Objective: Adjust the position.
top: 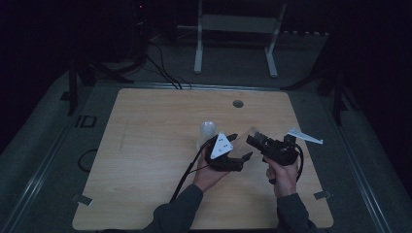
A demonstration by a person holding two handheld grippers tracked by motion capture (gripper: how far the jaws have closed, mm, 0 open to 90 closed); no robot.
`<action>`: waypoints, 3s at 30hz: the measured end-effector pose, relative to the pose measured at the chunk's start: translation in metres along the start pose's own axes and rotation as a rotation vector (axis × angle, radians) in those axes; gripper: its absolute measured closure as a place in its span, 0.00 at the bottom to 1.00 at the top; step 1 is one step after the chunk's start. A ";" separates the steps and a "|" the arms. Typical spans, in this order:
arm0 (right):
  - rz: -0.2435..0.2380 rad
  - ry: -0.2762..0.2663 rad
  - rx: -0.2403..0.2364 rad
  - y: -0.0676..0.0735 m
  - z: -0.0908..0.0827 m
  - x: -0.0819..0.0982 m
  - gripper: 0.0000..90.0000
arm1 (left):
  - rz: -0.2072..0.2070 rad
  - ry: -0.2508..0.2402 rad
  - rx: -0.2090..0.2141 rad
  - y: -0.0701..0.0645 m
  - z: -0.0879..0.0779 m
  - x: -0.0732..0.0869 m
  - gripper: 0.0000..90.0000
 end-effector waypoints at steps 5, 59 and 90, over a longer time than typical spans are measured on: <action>0.019 -0.002 -0.011 -0.001 -0.001 0.000 0.46 | -0.001 0.002 0.000 0.000 0.002 0.001 0.24; -0.070 0.077 -0.009 -0.005 -0.020 -0.002 0.37 | 0.017 0.033 -0.002 0.006 -0.006 -0.003 0.33; -0.344 0.234 0.095 -0.002 -0.028 -0.014 0.39 | 0.015 0.093 0.038 0.014 -0.022 -0.008 0.33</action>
Point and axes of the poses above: each handheld gripper's, and its own axes: z roughly forward along the jaws, x roughly out of its underside, y roughly to its left, the point moved 2 cm from there along z, roughly forward along the jaws, and after that the axes turned 11 degrees about -y, right-handed, at the moved point
